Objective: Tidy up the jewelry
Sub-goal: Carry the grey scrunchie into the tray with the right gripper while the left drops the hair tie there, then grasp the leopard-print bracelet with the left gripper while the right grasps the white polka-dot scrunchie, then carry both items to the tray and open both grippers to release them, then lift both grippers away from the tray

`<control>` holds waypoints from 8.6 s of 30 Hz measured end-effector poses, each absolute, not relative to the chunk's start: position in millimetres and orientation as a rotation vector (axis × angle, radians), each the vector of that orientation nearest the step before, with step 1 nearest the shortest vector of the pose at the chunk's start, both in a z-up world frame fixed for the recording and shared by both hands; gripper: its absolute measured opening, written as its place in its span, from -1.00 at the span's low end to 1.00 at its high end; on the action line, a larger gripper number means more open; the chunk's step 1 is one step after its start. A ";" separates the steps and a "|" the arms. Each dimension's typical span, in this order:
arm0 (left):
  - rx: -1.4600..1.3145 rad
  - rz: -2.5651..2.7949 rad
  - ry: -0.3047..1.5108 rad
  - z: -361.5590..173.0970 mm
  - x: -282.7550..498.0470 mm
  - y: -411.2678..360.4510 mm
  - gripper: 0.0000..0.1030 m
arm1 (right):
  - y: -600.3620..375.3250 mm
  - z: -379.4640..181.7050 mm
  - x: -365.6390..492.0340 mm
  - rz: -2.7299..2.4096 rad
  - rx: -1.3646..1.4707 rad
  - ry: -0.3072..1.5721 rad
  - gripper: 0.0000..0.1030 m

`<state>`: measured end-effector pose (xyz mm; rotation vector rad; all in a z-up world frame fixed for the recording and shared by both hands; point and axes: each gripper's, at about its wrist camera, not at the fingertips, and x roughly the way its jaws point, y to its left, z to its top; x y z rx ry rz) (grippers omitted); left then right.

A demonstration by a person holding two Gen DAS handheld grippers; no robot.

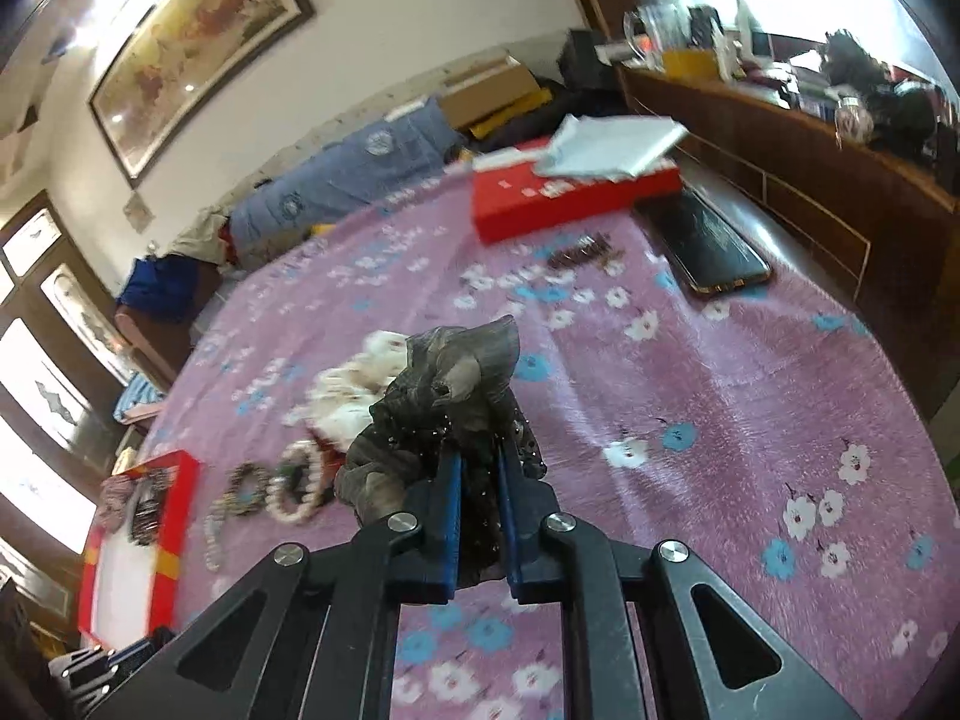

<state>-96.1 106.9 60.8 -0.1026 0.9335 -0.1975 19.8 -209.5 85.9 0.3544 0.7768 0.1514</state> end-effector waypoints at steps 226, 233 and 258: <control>-0.480 0.286 0.876 60.4 -71.3 406.8 -0.12 | 233.3 41.4 -73.8 0.960 -0.090 0.981 -0.59; -0.505 0.297 0.827 82.4 -92.4 400.0 -0.08 | 213.2 64.0 -86.0 0.955 -0.084 0.897 -0.42; -0.114 0.181 0.714 146.1 -125.8 244.0 0.32 | -36.1 78.7 -74.1 0.551 0.060 0.822 0.15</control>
